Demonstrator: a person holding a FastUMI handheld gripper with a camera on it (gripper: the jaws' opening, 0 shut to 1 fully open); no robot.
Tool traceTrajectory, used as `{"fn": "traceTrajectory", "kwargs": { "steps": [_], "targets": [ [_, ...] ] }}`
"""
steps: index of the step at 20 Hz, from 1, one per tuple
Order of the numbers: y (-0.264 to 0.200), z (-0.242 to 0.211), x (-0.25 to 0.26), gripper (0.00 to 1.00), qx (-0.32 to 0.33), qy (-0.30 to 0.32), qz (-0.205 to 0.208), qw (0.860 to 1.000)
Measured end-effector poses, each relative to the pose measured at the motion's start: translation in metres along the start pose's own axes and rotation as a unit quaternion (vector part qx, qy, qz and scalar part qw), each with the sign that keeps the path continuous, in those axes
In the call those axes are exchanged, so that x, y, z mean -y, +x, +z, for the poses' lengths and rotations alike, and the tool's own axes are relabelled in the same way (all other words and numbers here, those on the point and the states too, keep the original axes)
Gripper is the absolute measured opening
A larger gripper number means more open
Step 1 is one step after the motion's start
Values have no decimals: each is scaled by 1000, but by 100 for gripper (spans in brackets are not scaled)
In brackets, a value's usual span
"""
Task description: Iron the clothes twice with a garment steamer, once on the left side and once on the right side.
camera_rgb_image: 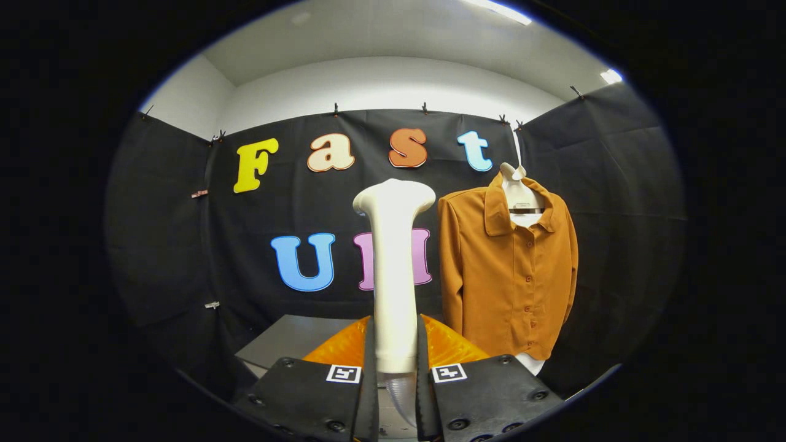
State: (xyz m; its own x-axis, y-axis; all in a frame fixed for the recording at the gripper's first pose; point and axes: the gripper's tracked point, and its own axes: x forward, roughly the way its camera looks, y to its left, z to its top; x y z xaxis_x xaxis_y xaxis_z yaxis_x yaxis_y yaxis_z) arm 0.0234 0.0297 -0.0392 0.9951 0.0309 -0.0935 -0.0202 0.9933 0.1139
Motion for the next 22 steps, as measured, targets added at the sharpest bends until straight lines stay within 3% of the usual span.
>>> {"fn": "traceTrajectory", "kwargs": {
  "steps": [22],
  "targets": [
    [-21, 3, -4, 27, 4, -7, -6, 1000]
  ]
}}
